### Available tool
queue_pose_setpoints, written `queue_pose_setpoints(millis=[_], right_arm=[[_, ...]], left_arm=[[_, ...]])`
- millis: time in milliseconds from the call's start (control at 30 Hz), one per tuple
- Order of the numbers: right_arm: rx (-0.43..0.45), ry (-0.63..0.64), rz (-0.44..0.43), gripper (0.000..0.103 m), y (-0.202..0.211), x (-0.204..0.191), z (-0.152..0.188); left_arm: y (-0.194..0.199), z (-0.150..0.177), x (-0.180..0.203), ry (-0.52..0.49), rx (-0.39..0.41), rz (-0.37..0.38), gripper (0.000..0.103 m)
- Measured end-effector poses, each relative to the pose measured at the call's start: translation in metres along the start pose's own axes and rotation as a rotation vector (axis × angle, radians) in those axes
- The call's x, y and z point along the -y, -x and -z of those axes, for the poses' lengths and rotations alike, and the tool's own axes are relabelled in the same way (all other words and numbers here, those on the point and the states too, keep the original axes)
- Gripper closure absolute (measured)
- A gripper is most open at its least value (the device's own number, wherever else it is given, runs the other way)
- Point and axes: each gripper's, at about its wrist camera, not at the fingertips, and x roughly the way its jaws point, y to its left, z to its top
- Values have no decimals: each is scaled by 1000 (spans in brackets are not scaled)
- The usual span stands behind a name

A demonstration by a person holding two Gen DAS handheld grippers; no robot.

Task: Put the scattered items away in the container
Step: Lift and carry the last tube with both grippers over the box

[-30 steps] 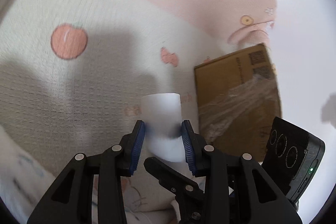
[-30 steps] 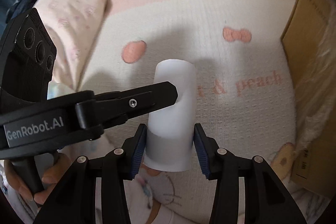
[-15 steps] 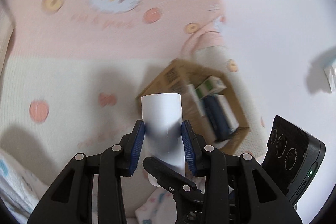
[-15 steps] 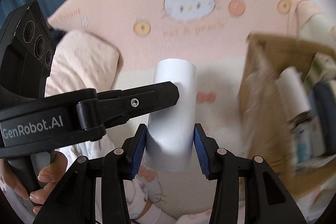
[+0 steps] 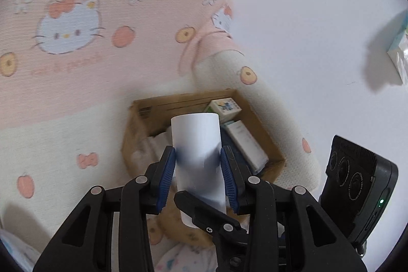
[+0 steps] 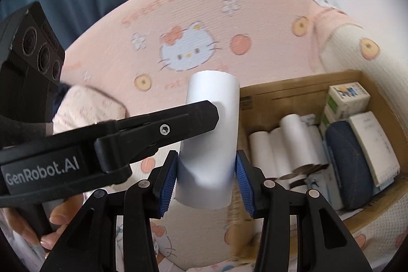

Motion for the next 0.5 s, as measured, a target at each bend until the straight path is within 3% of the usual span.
queue_pose_setpoints(millis=[133,233,367,500], right_arm=[[12,-47,3,61,10,34,-15],[-3,-85,-34,60,10,60,-24],[-65,-142,-123,61,-5,91,-31],[-154,-181,-170,61,-33,110,-30]], left_arm=[[-21,-15,22,-20,-30,25,64],[-40,-25,36,-31,-71,-3,64],[-65,-34,46,-19,-148,-72,64],[-101,-37,49,-54,-270,-213,64]])
